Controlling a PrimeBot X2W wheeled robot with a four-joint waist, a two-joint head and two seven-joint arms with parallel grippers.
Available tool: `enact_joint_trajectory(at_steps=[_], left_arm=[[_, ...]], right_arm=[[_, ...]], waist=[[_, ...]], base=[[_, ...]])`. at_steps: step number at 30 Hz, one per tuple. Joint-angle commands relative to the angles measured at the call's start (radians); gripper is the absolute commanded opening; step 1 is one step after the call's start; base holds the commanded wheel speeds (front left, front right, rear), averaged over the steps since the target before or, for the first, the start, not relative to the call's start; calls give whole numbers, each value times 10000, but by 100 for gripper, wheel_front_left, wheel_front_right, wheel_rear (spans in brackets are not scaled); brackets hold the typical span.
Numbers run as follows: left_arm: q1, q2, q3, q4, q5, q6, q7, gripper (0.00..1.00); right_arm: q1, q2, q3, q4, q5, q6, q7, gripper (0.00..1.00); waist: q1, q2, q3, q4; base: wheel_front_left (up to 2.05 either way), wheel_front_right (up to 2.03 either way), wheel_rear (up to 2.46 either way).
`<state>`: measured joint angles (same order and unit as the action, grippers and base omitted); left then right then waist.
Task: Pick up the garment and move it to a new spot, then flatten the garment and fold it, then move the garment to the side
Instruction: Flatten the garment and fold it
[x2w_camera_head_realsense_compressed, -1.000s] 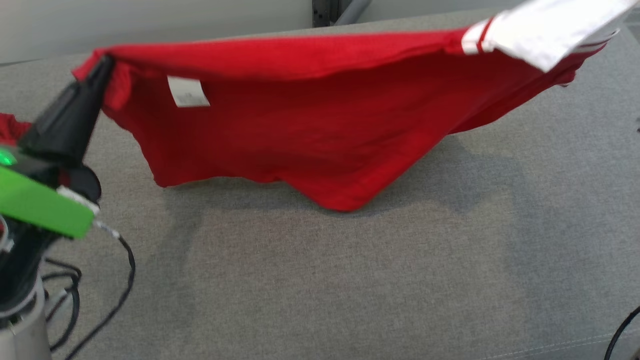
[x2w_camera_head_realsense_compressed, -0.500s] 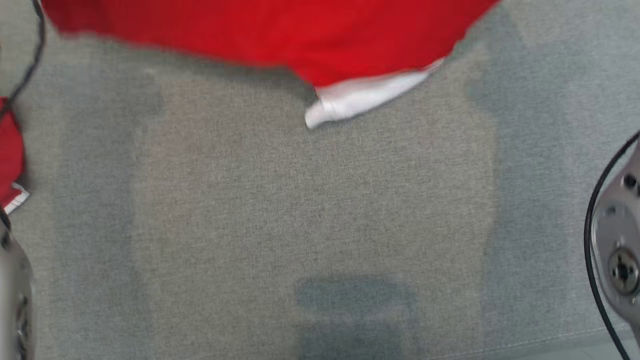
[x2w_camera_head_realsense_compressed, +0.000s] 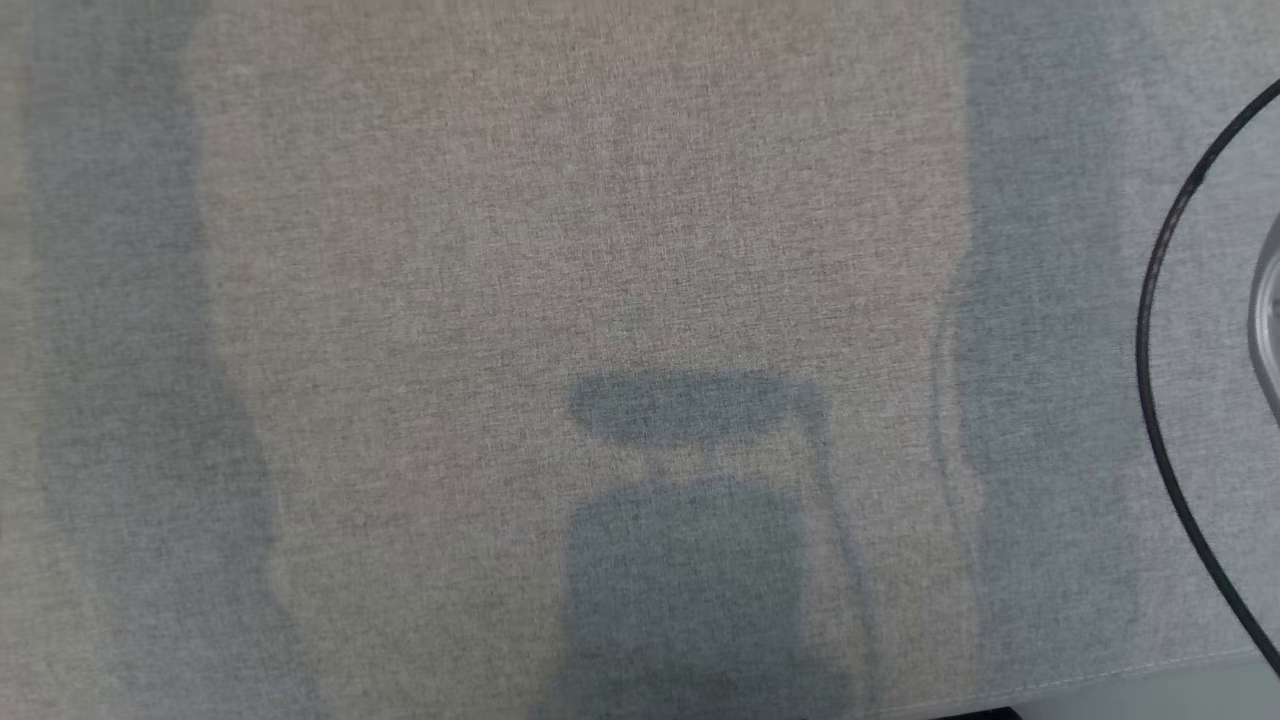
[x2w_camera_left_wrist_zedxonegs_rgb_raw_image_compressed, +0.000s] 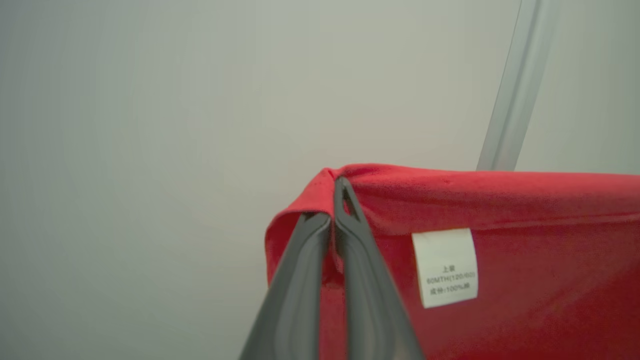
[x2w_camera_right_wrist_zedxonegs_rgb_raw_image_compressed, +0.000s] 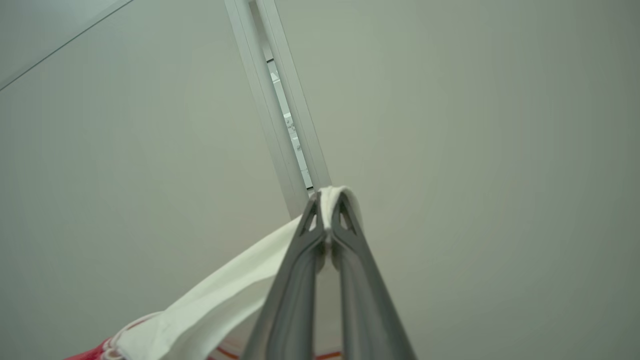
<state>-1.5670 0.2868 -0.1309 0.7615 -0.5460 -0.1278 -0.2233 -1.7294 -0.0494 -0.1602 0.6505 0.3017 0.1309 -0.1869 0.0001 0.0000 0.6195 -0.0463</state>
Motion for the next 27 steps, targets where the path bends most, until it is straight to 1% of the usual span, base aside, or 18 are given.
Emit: enact_joint_trajectory(at_steps=[1,3,5,7,9,10,12,13,15,19,20,22,24,25,27], left_arm=[[264,-38,-209,136,-130,-38,-156,0],[858,-90,-596,306,-441,-40,-291,0],[1515,-71,-1036,254,-794,-36,-370,0],[2296,-39,-1371,9,-1257,-36,-426,0],[3302,56,-1589,-443,-1639,-37,-432,0],[3916,6,-1683,-677,-1854,-38,-422,0],[4968,135,-2044,-1197,-1848,-38,-416,0],[5434,130,-2080,-1468,-2016,-37,-419,0],[6488,292,-2455,-1907,-1855,-37,-421,0],[8453,220,-2512,-2380,-1877,-26,-422,0],[8930,130,-2443,-2412,-1990,-26,-421,0],[10002,36,-2647,-2384,-1938,-26,-422,0],[11034,-80,-2769,-2381,-2171,-23,-382,0],[11474,-118,-2819,-2405,-2260,6,-333,0],[12562,-154,-2870,-2634,-2493,210,-195,0]], right_arm=[[347,-26,287,189,283,-3,-143,0],[1014,-32,698,212,765,-3,-382,0],[1946,-26,1140,-133,1177,0,-556,0],[3089,-152,1458,-792,1568,1,-676,0],[4582,-329,1612,-1622,2045,1,-738,0],[5399,-502,1643,-2135,2184,0,-759,0],[6875,-605,1568,-3140,2562,1,-787,0],[7631,-765,1485,-3708,2615,1,-795,0],[9190,-930,1398,-4630,2685,0,-793,0],[11922,-816,1080,-5982,2770,0,-751,0],[12469,-679,983,-6194,2894,0,-734,0],[13665,-622,1034,-6369,2833,-2,-615,0],[14721,-486,971,-6416,2922,-7,-465,0],[15134,-468,975,-6378,2840,-7,-420,0],[16062,-402,818,-6262,2755,-8,-372,0]], waist=[[-1,0,446,-38],[-1,0,537,-7],[-1,0,501,4],[-1,0,366,11],[-1,0,155,-21],[-1,0,-7,19],[-1,0,-296,26],[-1,0,-444,74],[-1,0,-834,114],[-1,0,-1754,216],[-1,0,-2004,215],[-1,0,-2699,208],[-1,0,-3295,171],[-1,0,-3542,168],[-1,0,-4014,147]], base=[[0,0,0],[0,0,0],[0,0,0],[0,0,0],[0,0,0],[0,0,0],[0,0,0],[0,0,0],[0,0,0],[0,0,0],[0,0,0],[0,0,0],[0,0,0],[0,0,0],[0,0,0]])
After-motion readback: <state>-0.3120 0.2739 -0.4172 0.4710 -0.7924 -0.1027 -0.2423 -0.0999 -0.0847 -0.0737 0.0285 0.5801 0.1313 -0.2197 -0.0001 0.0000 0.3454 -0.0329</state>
